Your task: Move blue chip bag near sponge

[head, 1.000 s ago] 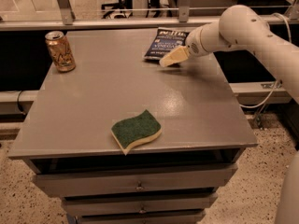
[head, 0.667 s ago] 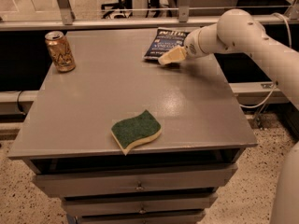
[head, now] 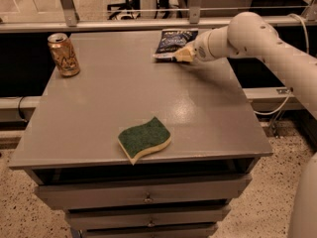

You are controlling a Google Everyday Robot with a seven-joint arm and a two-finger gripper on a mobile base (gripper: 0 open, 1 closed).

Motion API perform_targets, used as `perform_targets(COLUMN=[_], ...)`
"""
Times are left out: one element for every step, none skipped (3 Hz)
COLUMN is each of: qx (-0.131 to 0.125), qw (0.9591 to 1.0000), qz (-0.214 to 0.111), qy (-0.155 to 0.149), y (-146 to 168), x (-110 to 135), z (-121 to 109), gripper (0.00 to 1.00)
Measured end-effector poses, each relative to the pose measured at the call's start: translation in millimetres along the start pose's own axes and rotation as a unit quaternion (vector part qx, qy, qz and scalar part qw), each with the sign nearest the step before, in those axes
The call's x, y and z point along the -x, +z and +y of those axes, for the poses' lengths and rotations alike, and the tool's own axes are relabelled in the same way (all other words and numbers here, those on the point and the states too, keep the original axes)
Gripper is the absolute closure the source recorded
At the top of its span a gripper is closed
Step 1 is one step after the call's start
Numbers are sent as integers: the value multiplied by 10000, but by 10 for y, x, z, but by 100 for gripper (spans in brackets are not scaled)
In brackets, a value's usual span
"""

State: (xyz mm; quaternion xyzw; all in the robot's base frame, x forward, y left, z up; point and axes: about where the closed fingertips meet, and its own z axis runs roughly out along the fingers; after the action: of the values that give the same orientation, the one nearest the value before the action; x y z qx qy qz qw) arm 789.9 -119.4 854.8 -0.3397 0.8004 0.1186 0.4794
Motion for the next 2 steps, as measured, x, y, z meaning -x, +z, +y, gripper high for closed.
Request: perform_targets(qx=[-38, -54], qw=[9993, 9970], qz=[-181, -358], qy=[-316, -681], y=[-191, -452], x=[180, 324], z=[91, 176], gripper=[99, 100])
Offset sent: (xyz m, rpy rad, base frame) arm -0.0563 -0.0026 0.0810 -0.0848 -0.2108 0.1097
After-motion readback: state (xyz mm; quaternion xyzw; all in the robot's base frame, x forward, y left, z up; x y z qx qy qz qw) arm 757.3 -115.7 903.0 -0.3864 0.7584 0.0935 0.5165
